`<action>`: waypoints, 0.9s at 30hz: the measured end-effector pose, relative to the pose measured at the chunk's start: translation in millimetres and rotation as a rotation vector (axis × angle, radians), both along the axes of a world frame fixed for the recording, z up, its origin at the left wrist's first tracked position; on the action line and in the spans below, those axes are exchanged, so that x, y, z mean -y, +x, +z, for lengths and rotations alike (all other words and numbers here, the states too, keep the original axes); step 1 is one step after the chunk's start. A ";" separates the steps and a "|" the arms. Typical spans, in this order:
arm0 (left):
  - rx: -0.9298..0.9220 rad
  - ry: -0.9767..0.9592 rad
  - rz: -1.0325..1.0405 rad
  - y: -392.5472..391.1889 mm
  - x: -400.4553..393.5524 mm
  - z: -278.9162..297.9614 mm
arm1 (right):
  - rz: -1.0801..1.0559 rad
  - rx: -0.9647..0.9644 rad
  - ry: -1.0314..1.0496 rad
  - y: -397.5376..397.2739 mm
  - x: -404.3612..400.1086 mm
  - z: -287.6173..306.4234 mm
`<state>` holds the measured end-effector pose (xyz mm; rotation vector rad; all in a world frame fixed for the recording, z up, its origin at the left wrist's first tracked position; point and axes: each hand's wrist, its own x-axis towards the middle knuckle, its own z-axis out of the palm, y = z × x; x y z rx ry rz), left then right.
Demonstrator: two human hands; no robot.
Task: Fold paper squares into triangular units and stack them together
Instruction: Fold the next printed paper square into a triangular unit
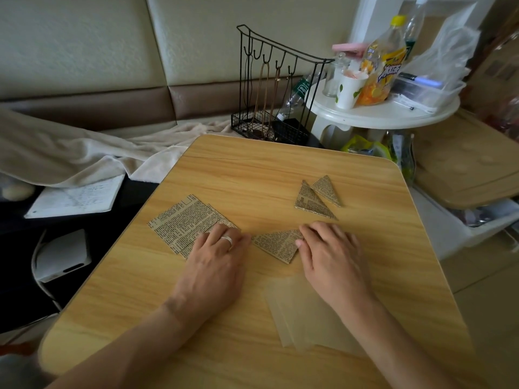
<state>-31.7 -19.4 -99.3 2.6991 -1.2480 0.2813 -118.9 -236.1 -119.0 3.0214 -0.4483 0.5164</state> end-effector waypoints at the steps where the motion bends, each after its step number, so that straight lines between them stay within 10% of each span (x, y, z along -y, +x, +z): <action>1: -0.009 -0.017 -0.003 -0.3 0.1 -0.4 | -0.002 -0.001 0.000 0.8 -2.5 0.7; 9: -0.081 -0.006 0.012 -0.8 0.0 0.2 | 0.342 -0.017 0.118 19.8 -50.6 2.2; 27: -0.100 -0.054 0.009 3.0 -3.1 -4.6 | 0.039 -0.010 0.050 -3.7 6.3 3.4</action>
